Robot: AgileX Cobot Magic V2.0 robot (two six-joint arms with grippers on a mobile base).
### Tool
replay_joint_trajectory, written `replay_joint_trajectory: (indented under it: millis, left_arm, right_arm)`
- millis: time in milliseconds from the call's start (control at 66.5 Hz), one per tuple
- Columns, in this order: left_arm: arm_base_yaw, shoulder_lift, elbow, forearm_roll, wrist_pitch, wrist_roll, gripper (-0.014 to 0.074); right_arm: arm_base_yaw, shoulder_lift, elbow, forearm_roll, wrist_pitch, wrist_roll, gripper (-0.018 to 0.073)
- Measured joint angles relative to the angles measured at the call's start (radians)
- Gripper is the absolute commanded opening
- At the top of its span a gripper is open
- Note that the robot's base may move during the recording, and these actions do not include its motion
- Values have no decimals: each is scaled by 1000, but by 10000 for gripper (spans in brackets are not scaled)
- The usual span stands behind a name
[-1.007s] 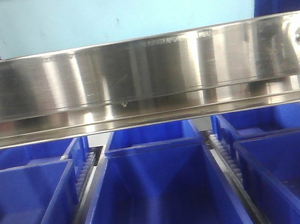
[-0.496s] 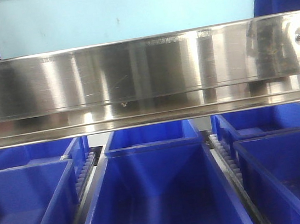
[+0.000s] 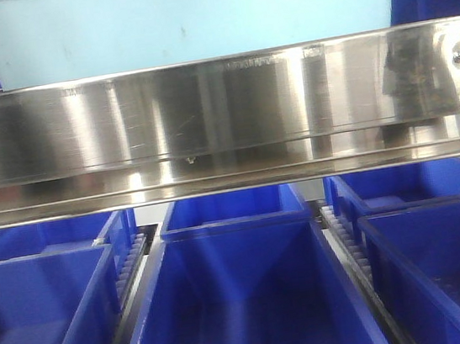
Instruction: Move two blue bins to right shelf middle
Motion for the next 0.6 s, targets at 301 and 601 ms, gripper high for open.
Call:
replay_joint_trajectory:
  millis: [301, 601]
  left_arm:
    - [0, 0, 0, 5, 33, 0, -111]
    - [-2, 0, 0, 16, 59, 0, -8]
  right_arm:
    - [0, 0, 0, 12, 105, 0, -151]
    - [0, 1, 0, 31, 153, 4, -3]
